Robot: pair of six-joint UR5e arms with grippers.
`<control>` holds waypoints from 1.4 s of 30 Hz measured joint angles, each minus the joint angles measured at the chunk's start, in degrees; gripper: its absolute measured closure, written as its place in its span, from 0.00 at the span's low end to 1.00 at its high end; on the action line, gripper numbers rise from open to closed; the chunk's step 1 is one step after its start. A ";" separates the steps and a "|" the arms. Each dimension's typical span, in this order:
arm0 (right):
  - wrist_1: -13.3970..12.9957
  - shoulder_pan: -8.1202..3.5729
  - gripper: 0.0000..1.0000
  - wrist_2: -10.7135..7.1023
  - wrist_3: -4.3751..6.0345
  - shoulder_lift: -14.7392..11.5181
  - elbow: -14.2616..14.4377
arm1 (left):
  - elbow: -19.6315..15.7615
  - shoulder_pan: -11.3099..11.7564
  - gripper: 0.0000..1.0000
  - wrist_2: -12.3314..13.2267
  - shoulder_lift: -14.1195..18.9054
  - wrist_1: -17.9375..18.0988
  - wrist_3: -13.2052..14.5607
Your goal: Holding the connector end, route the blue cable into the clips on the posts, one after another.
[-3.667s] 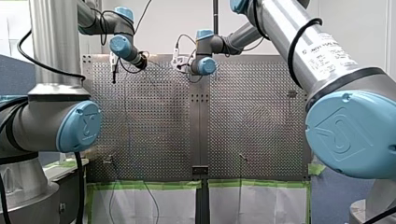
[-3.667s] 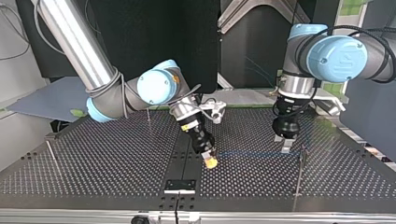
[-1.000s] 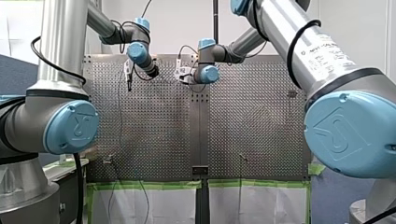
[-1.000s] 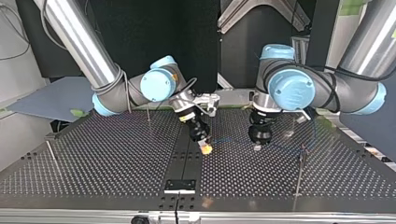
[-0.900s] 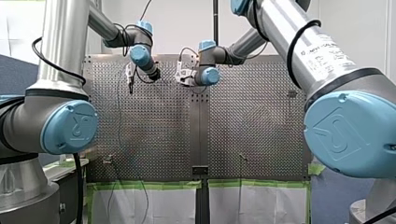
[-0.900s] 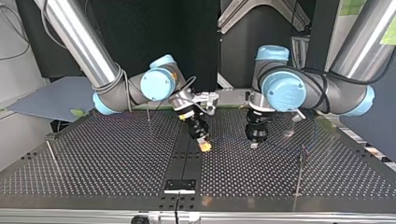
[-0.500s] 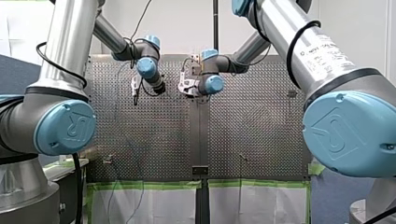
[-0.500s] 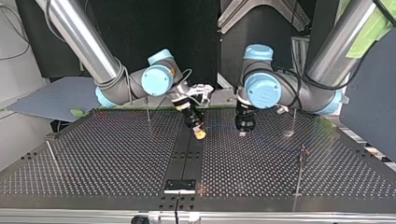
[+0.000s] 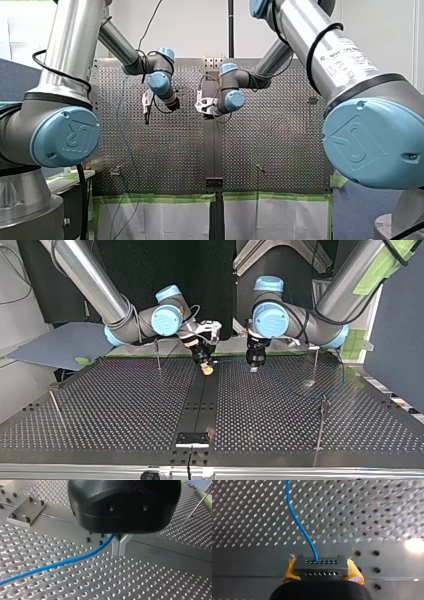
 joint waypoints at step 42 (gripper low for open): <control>-12.78 -3.79 1.00 0.64 0.17 0.17 18.91 | -4.18 -7.95 1.00 -4.42 -13.39 9.72 -2.17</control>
